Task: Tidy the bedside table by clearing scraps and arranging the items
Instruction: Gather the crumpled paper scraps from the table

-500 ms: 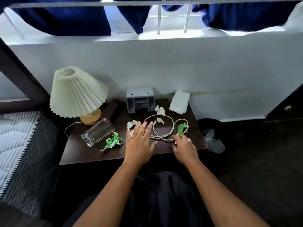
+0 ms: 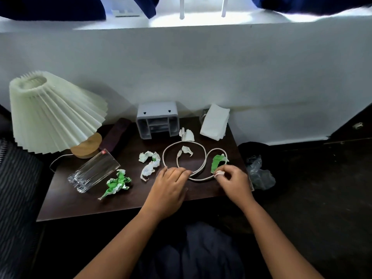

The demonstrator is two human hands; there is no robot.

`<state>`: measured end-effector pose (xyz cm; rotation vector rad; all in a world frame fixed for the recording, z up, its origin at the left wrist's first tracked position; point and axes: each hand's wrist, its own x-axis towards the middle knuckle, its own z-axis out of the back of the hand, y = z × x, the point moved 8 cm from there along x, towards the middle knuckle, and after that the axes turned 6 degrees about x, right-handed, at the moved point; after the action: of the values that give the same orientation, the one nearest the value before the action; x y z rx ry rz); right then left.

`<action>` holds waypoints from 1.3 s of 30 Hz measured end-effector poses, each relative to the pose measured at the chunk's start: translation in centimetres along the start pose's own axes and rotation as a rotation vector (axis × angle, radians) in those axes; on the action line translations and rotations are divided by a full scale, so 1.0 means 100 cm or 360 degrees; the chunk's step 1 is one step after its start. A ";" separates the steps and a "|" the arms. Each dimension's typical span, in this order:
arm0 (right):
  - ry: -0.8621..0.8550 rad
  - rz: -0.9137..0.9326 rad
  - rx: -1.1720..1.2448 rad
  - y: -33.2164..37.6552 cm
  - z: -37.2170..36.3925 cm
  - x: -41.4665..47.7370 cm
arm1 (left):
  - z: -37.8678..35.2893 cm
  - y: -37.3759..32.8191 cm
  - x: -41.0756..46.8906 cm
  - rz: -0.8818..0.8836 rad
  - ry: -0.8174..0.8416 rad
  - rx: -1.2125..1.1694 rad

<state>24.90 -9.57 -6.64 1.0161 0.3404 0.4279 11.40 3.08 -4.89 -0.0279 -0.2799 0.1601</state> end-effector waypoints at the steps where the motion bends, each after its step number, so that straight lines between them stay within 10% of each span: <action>1: -0.0074 -0.0141 0.0319 -0.005 0.010 0.001 | -0.002 -0.004 0.002 -0.0047 -0.0002 0.0004; 4: -0.0327 -0.0421 0.0926 -0.017 0.036 0.008 | -0.010 -0.017 0.007 -0.0185 0.0047 0.0081; 11: -0.0218 -0.0352 0.0175 -0.030 0.038 0.039 | -0.025 -0.030 0.040 -0.0127 0.0168 -0.0005; 20: -0.0113 -0.0270 0.0037 -0.038 0.025 0.036 | -0.062 -0.048 0.110 -0.0075 0.0549 -0.0011; 27: -0.0192 -0.0208 0.0130 -0.044 0.030 0.034 | -0.056 -0.044 0.114 0.0011 0.0288 -0.0015; 33: -0.0268 -0.0124 0.0188 -0.014 0.026 0.032 | -0.021 0.018 0.083 0.0911 -0.0119 -0.0758; 39: 0.0221 0.0096 -0.0085 0.034 -0.043 0.050 | -0.008 0.097 0.026 0.1657 -0.0316 -0.1195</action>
<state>26.60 -2.34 -6.18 0.9486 0.4215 0.5612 12.56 13.09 -5.44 -0.9170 -0.4916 1.0886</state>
